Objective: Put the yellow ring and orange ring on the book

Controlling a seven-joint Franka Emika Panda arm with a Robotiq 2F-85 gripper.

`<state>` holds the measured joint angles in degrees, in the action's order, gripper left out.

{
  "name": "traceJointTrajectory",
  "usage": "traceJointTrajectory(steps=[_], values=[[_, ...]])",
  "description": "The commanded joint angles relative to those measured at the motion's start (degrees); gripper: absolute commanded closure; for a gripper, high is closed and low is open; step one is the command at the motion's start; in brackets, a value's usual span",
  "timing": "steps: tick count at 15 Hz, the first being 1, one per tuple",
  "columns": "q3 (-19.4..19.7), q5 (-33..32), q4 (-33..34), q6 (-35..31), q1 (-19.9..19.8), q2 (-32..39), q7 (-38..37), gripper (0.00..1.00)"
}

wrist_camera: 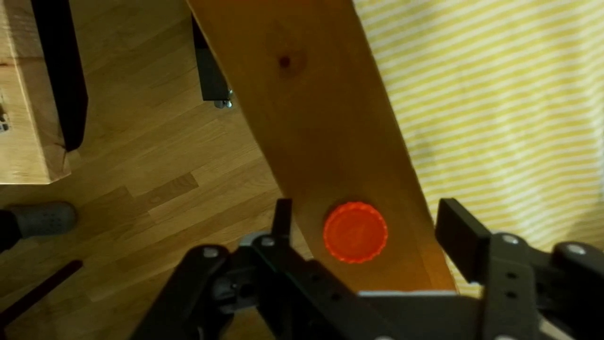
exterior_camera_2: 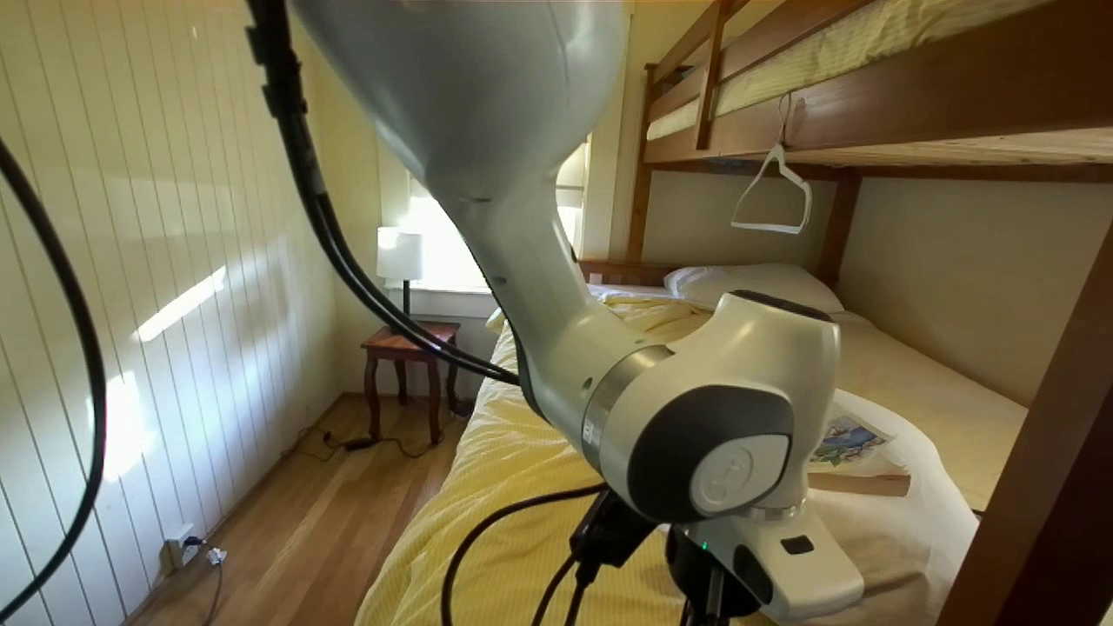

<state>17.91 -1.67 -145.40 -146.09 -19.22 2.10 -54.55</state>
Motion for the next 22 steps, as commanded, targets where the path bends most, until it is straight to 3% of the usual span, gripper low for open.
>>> traceJointTrajectory(steps=[1, 3, 12, 14, 15, 16, 20, 22], values=[[0.45, 1.81, -0.78, -0.46, 0.57, -0.44, -0.05, 0.31], [0.56, 1.79, -0.82, -0.51, 0.5, -0.6, -0.23, 0.38], [0.77, 2.61, -0.87, -0.48, 0.43, -0.23, -0.33, 0.44], [0.79, 3.04, -0.83, -0.42, 0.41, -0.04, -0.22, 0.47], [0.77, 3.38, -0.76, -0.34, 0.42, 0.13, -0.11, 0.54], [0.75, 3.7, -0.73, -0.33, 0.45, 0.26, -0.06, 0.52], [0.69, 4.78, -0.47, -0.53, 0.5, 0.46, -0.02, 0.85], [0.75, 4.6, -0.46, -0.73, 0.5, 0.24, -0.32, 0.91]])
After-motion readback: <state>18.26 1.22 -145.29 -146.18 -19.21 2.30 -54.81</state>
